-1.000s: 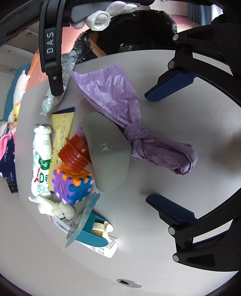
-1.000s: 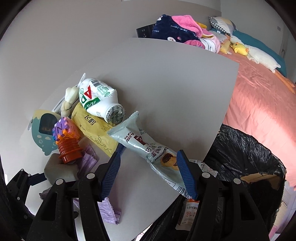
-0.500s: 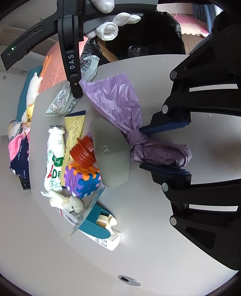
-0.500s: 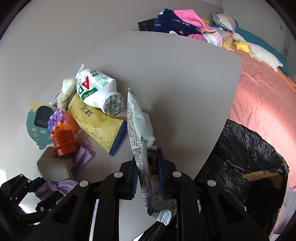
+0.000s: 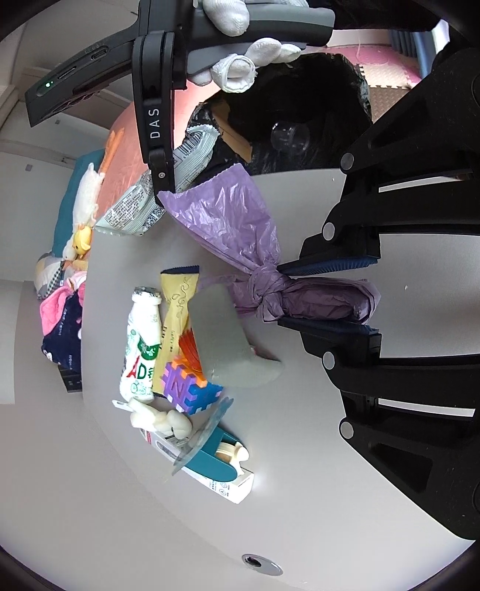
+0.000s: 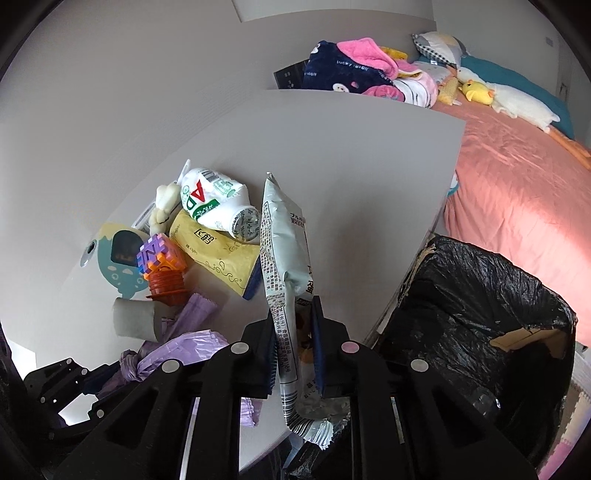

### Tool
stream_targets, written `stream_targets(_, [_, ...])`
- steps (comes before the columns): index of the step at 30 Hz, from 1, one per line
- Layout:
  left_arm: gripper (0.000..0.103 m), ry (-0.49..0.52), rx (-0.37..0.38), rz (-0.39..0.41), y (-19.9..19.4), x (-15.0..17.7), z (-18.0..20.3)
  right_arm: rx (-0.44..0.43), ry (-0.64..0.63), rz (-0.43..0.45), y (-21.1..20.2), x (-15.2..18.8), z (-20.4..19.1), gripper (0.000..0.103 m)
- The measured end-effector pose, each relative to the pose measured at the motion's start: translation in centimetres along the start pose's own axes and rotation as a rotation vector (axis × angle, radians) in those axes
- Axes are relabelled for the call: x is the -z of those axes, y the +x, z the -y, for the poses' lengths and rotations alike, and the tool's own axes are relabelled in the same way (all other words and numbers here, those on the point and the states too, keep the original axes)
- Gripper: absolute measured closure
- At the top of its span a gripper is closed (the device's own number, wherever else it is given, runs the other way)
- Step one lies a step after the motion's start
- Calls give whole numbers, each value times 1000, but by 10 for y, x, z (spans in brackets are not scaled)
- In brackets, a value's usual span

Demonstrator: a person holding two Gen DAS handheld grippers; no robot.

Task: Collect trash
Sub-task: 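Carry purple bag and silver wrapper over the black bag and open both tools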

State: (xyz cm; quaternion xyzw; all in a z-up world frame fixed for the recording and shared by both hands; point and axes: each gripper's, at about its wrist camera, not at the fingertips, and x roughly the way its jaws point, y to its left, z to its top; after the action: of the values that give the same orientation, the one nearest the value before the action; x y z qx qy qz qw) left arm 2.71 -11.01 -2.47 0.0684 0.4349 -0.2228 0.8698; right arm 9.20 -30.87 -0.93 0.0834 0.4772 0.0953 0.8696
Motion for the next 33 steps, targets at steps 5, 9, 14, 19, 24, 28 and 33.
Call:
stream_targets(5, [81,13,11,27,-9,-10,17,-5,34,42,-24,2,12,86])
stream_targets(9, [81,29,27,40,-11,-17,32,2,56,69,-42,7,25,86])
stream_targets(14, [81,44,55,42,-7,-28,54,19,88,95,-63,13,48,86])
stream_targets(19, [81,61,90,40,0,-39,77,43,129,114,-80,21,75,86])
stream_targets(24, [81,94,125,34,10,-49,105,74,169,126,-95,31,103,86])
stream_targets(28, [81,123,150,25,19,-55,127,97,199,137,-107,39,124,86])
stream_targets(33, [81,143,178,6,30,-62,151,119,231,150,-121,48,146,86])
